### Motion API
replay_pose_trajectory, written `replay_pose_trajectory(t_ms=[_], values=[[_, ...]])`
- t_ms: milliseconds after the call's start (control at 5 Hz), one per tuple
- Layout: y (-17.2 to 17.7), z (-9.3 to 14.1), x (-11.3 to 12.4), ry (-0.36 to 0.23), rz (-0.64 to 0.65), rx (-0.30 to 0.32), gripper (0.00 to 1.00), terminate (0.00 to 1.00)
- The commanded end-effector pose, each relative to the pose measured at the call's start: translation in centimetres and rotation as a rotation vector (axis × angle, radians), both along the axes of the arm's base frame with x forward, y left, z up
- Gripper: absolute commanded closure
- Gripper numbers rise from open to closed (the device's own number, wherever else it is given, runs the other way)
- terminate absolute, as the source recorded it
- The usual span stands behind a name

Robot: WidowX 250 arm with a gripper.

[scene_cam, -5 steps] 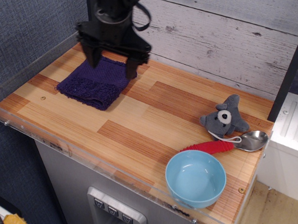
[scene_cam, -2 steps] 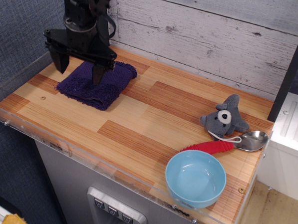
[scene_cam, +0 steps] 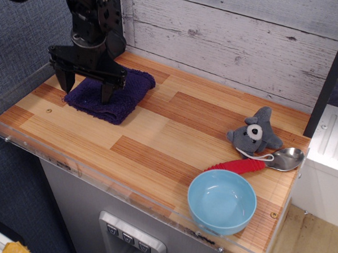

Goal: Move the purple cloth to the left of the grey toy

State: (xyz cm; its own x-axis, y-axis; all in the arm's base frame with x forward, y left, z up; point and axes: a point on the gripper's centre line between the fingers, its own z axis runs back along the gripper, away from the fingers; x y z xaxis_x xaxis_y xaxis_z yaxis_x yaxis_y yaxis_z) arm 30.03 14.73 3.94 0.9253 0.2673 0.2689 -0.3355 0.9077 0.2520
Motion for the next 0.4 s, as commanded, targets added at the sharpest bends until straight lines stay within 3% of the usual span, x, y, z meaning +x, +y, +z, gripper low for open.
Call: replay_pose_trajectory(t_ms=[0,200], values=[[-0.30,-0.83,1.38,-0.015,0.002,-0.026,0.00,0.00],[-1.16,-1.49,1.82,-0.014,-0.013,-0.044,0.00,0.00]])
